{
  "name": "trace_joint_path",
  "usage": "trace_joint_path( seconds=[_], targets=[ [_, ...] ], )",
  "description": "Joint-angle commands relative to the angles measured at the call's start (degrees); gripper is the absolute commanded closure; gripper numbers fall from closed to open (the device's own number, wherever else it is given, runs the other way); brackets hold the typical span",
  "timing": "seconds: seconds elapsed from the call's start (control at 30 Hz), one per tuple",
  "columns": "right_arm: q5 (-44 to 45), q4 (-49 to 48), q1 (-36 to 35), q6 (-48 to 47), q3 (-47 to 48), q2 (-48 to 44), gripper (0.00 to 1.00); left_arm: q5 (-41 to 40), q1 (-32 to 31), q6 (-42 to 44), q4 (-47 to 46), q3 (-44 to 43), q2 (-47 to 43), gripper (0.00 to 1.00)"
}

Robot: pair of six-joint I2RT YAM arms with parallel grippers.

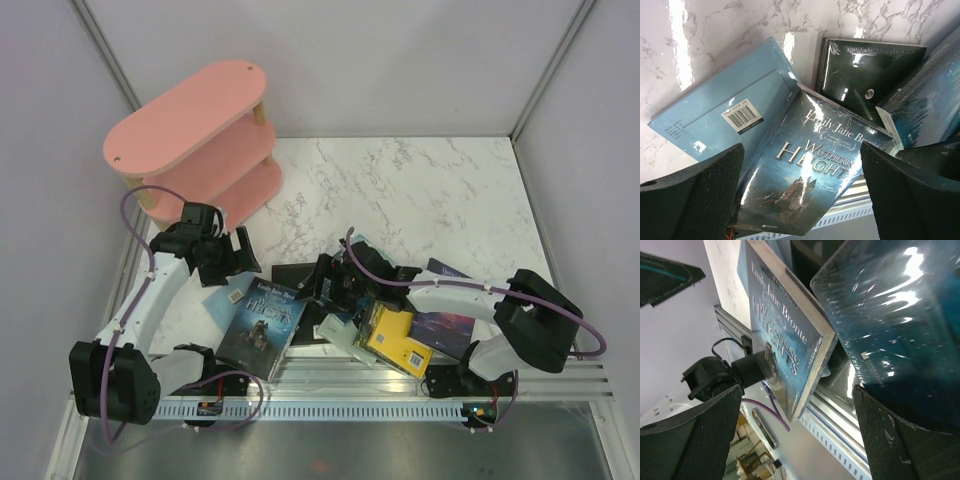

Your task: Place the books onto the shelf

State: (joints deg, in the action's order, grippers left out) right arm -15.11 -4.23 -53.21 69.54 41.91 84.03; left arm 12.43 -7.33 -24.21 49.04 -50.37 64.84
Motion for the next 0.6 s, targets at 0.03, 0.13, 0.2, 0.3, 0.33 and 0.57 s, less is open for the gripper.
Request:
trace_joint_path(
  seconds=[0.03, 0.13, 0.2, 0.3, 0.33, 0.57],
  targets=[
    [1.9, -2.1, -2.9, 3.3, -0.5, 4.6, 0.05, -1.6, -1.4, -2.3, -1.4, 0.5, 2.7, 0.02],
    [3.1, -2.8, -5.1, 4.2, 0.6, 7.5, 0.06, -3.0, -2.5, -4.2, -1.3, 1.1, 4.5, 0.03],
    [4.3, -2.5, -6.3, 4.8, 1.2, 9.0, 0.07, -4.0, -3.0, -5.3, -1.4, 1.5, 5.6, 0.03],
    [6.6, -2.5, -6.6, 5.6, 0.6, 10.1, 0.07, -4.6, -3.1, -7.4, -2.2, 2.3, 7.7, 0.03],
    [7.3, -2.5, -6.6, 5.9, 0.3, 10.4, 0.07, -4.4, -3.0, -7.8, -3.0, 2.6, 8.4, 0.03],
    [13.1, -2.3, -6.6, 6.0, 0.2, 13.3, 0.1, 2.2, -3.1, -13.1, -11.3, 10.5, 8.6, 0.06]
  ],
)
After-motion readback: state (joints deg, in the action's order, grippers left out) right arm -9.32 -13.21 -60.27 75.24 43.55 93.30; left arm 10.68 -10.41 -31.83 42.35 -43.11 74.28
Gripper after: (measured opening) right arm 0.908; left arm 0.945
